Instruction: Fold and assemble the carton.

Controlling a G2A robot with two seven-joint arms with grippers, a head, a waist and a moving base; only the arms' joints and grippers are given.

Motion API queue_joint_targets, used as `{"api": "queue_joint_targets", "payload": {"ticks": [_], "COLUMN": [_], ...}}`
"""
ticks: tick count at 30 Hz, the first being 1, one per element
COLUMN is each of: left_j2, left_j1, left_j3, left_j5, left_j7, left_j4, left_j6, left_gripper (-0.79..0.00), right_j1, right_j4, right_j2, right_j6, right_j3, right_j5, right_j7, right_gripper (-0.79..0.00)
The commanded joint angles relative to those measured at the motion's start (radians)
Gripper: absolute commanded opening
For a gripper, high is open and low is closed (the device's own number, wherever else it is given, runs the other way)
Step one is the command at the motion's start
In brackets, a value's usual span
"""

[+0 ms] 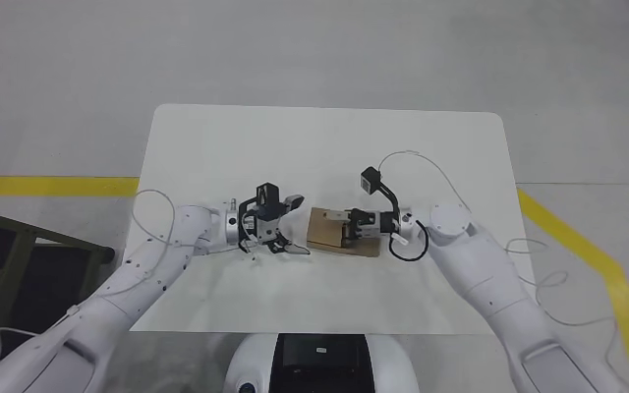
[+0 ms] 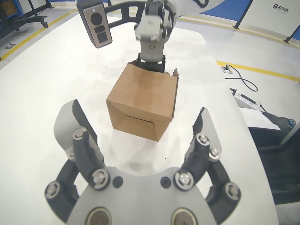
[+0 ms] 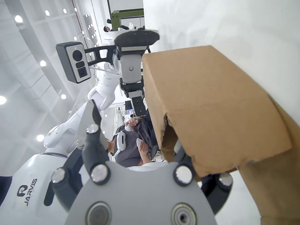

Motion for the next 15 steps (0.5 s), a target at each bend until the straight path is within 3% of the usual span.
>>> {"api": "queue_joint_targets", "payload": {"ticks": [1, 15], "left_j2": [-0.008, -0.070], "left_j1": [-0.008, -0.068], "left_j3": [0.007, 0.061], "left_j5": [0.017, 0.119], "left_j7": [0.010, 0.113], "left_j4": [0.014, 0.139], "left_j6": [-0.003, -0.004], "left_gripper": [0.000, 0.000], "right_j1": [-0.013, -0.160], "right_j4": [-0.028, -0.340], "right_j2": [0.008, 0.088], "right_j6": [0.007, 0.103], "right_j3": [0.019, 0.230], "right_j5": [-0.008, -0.113], "right_j7": [0.003, -0.001], "right_gripper": [0.000, 0.000]}}
